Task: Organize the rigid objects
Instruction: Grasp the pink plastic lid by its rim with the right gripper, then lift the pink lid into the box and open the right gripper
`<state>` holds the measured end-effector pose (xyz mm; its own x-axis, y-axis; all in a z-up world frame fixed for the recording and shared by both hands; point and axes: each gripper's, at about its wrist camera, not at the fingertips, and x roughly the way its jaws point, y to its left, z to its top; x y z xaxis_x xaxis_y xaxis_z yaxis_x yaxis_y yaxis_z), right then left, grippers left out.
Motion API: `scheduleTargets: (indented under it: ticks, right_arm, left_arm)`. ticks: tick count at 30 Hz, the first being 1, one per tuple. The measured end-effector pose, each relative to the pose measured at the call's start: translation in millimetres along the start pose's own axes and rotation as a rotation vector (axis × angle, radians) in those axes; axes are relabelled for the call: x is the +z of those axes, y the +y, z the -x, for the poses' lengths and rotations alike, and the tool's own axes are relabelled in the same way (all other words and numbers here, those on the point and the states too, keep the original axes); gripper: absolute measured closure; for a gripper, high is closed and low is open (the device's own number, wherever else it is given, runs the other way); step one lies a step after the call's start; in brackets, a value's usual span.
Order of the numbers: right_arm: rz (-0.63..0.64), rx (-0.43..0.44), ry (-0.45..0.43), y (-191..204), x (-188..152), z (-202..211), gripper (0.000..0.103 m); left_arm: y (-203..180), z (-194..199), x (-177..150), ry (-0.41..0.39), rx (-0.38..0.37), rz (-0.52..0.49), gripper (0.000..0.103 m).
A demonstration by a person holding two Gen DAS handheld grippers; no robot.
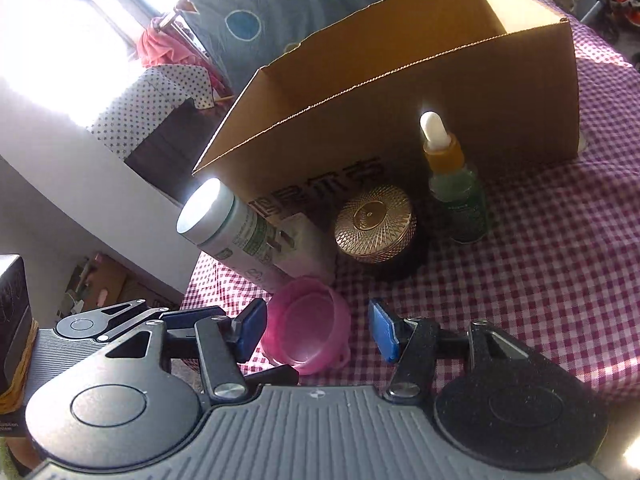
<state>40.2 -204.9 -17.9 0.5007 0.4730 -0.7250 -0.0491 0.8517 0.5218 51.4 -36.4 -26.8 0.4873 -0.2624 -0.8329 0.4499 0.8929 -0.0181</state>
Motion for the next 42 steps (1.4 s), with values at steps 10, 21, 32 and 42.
scheduleTargets:
  ticks: [10, 21, 32, 42]
  right_arm:
    - [0.035, -0.052, 0.056, 4, -3, -35, 0.067]
    - [-0.008, -0.094, 0.03, -20, -5, -10, 0.076]
    - [0.014, -0.077, 0.01, -24, -8, -7, 0.076]
    - [0.022, -0.09, -0.01, -22, -15, -6, 0.075]
  left_arm:
    - [-4, -18, -18, 0.011, 0.0, -0.023, 0.033]
    - [-31, -18, -15, -0.004, -0.046, -0.084, 0.038]
    - [-37, -30, -10, 0.019, -0.019, -0.085, 0.031]
    - [-40, -26, -8, 0.007, -0.005, -0.086, 0.034]
